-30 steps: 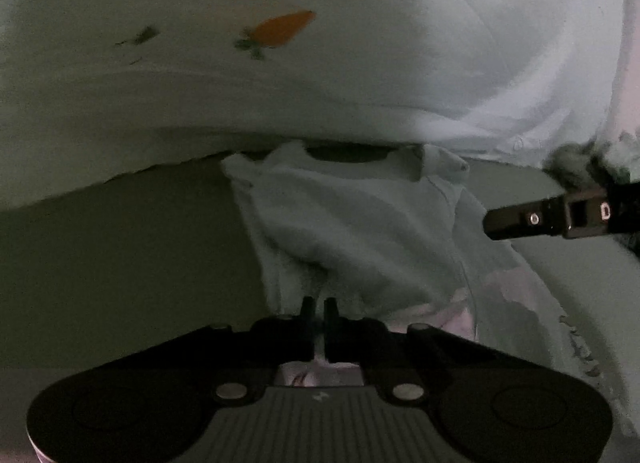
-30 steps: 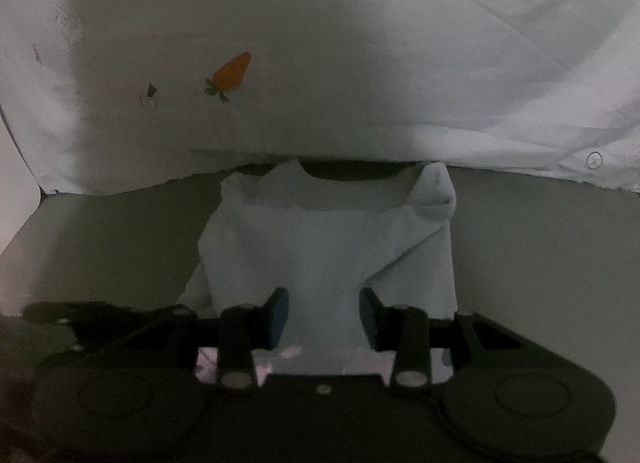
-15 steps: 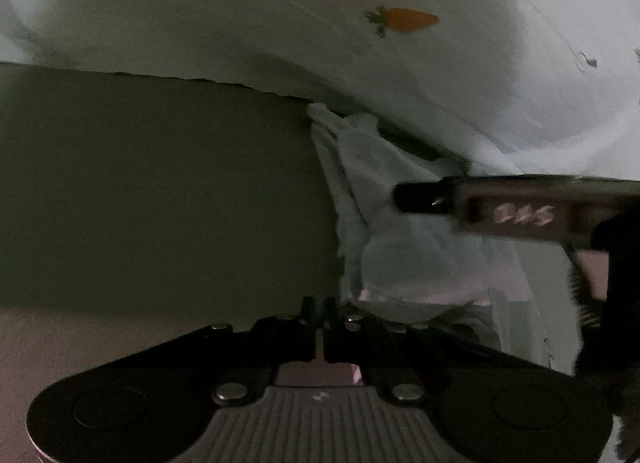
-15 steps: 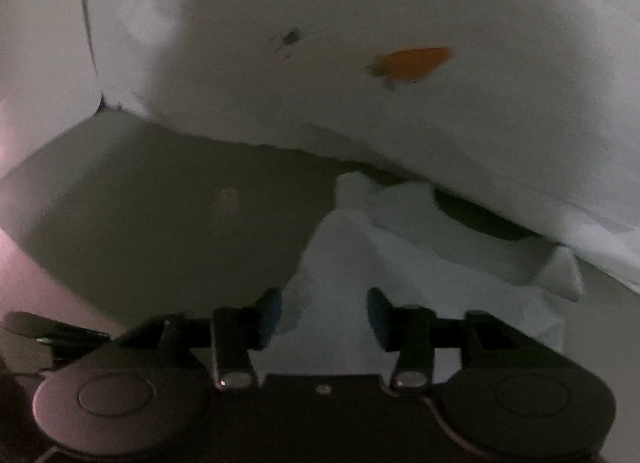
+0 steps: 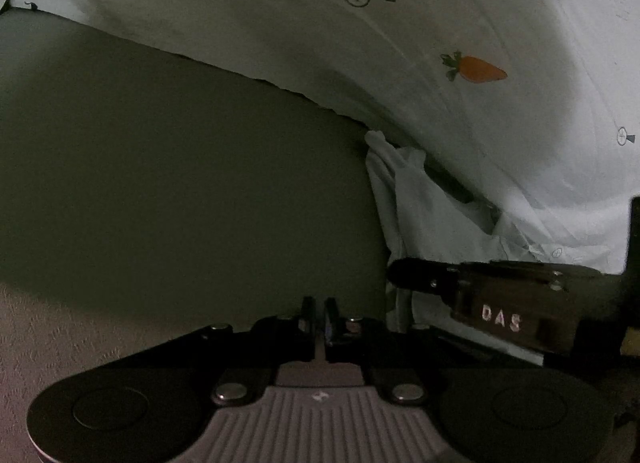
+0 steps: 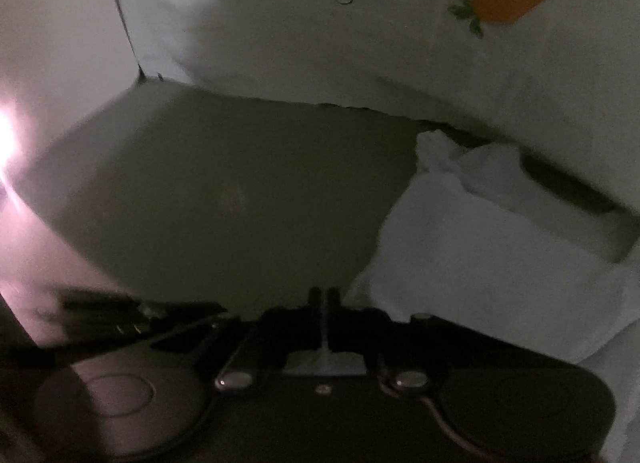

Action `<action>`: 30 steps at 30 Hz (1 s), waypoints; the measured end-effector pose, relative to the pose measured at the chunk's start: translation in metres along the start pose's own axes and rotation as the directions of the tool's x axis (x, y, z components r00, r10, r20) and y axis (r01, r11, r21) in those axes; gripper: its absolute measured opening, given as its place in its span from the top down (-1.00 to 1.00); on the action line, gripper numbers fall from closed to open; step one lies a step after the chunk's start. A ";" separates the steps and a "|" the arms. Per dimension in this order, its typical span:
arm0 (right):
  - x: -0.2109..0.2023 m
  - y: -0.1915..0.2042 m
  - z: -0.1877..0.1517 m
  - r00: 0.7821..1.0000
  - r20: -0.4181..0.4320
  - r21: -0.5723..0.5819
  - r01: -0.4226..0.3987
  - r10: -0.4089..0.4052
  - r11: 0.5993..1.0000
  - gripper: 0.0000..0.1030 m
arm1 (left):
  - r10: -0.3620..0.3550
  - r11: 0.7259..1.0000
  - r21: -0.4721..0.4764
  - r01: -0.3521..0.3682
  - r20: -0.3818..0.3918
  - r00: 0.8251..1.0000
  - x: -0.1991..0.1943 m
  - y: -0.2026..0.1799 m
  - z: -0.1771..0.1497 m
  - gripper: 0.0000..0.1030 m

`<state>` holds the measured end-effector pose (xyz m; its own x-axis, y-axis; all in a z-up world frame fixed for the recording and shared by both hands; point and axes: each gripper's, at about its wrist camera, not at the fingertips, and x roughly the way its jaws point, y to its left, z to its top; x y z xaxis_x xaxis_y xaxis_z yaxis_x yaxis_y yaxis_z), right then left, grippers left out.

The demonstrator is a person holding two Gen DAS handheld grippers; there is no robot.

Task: Fold clothes

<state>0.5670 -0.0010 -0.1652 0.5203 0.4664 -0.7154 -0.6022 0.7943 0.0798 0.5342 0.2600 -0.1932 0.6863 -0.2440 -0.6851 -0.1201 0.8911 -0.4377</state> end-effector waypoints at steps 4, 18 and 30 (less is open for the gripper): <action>-0.033 -0.004 -0.008 0.998 0.058 0.062 -0.015 0.012 0.998 0.44 | -0.012 0.999 0.029 0.013 -0.023 1.000 -0.003 -0.009 -0.001 0.53; -0.162 -0.020 -0.174 0.927 -0.126 0.258 0.374 -0.352 0.891 -0.01 | -0.042 0.991 0.117 0.065 -0.189 0.981 -0.067 -0.043 -0.085 0.05; -0.236 0.004 -0.285 0.934 -0.171 0.492 0.357 -0.313 0.794 -0.05 | -0.114 0.985 0.095 0.145 -0.273 0.955 -0.139 -0.037 -0.169 -0.12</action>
<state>0.2689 -0.2188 -0.1942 0.5710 0.1202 -0.8121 0.0053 0.9887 0.1500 0.3225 0.1960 -0.1801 0.4738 -0.4390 -0.7634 0.0491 0.8787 -0.4748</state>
